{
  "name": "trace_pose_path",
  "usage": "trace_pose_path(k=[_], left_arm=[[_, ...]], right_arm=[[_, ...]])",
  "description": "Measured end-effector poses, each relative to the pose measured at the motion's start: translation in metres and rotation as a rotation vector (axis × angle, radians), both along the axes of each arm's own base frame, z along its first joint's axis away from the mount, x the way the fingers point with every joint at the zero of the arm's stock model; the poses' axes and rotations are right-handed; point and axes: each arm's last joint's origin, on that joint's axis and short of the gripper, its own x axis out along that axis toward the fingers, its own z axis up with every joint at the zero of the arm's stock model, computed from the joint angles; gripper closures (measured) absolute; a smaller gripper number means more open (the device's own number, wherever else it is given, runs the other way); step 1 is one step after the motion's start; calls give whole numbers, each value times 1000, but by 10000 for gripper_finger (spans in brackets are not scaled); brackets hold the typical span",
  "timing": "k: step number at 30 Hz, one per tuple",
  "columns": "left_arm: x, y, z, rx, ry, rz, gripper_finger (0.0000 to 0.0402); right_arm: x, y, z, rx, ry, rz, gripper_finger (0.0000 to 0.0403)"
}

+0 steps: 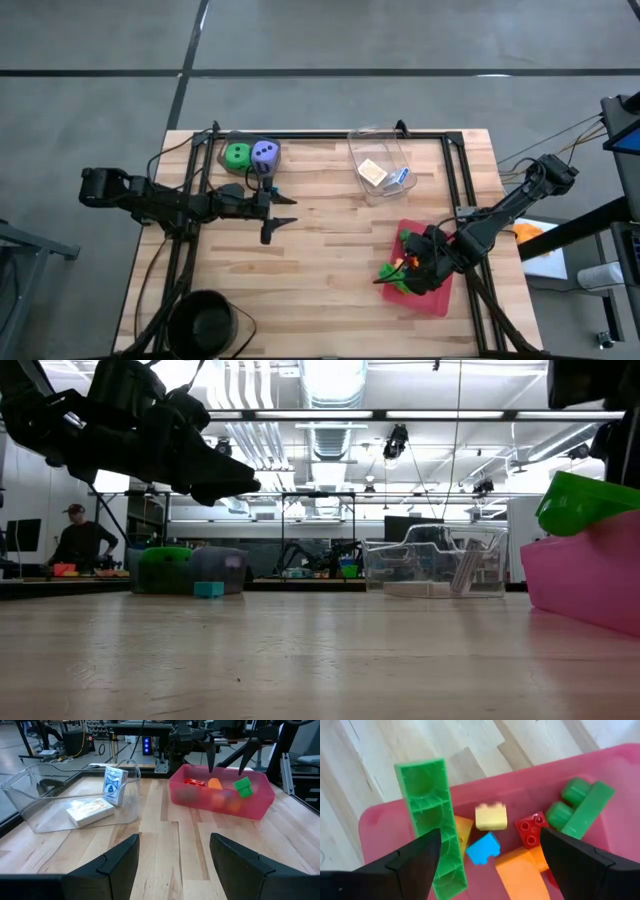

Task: Pick & Place Toys
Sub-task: Put the blue game piece into the pink bin

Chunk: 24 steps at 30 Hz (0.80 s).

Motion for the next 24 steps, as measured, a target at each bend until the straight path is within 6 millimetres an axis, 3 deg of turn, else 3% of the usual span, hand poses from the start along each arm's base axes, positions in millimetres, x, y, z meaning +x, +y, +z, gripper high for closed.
trace_pose_path(k=[4, 15, 20, 24], left_arm=[[0, 0, 0, 0, 0, 0, 156], [0, 0, 0, 0, 1, 0, 156], [0, 0, 0, 0, 1, 0, 156], [0, 0, -1, -1, 7, 0, 156]], right_arm=[[5, 1, 2, -50, -74, 41, 67], [43, 23, 21, -267, -786, 344, 67], [44, 26, 30, -362, -992, 518, 67], [35, 16, 31, -436, -1050, 547, 67]])
